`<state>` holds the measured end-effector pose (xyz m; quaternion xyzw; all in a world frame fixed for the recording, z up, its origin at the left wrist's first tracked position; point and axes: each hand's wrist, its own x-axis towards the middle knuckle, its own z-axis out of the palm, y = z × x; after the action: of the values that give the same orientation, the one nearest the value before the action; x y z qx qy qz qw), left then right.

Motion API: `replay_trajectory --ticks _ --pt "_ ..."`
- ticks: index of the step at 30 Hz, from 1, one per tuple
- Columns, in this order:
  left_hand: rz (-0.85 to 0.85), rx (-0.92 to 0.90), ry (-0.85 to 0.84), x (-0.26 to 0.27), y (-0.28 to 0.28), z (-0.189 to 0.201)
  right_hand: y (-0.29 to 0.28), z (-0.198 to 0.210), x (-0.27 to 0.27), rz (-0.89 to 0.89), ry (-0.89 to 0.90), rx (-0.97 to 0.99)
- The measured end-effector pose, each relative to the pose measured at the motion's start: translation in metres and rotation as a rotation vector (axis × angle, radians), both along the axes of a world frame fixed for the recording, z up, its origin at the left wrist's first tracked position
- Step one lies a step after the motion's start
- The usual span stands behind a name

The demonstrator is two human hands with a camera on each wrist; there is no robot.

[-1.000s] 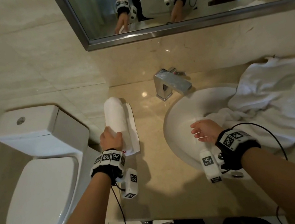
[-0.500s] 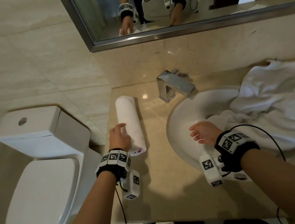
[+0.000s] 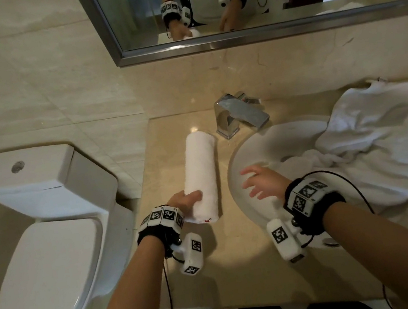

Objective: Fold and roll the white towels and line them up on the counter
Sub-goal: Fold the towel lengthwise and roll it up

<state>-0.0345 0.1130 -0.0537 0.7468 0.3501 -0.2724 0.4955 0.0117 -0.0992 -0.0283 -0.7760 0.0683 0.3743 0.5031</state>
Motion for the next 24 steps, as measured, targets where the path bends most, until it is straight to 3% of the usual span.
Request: replay_trajectory --ticks 3,5,9,14,24 --pt "0.032 -0.06 -0.046 0.002 -0.002 0.004 0.028 0.004 -0.001 0.298 -0.189 -0.051" --pt "0.013 0.017 -0.15 0.002 -0.003 0.006 0.048 0.004 -0.003 0.471 -0.304 -0.104" --pt "-0.041 0.01 -0.253 -0.004 0.0 0.005 0.068 -0.004 -0.004 0.639 -0.392 -0.187" --pt "0.029 -0.118 -0.152 -0.004 0.006 0.012 0.072 -0.006 -0.002 0.613 -0.404 -0.144" --pt "0.01 0.158 -0.272 0.001 0.006 0.016 0.063 0.001 -0.004 0.534 -0.393 -0.137"
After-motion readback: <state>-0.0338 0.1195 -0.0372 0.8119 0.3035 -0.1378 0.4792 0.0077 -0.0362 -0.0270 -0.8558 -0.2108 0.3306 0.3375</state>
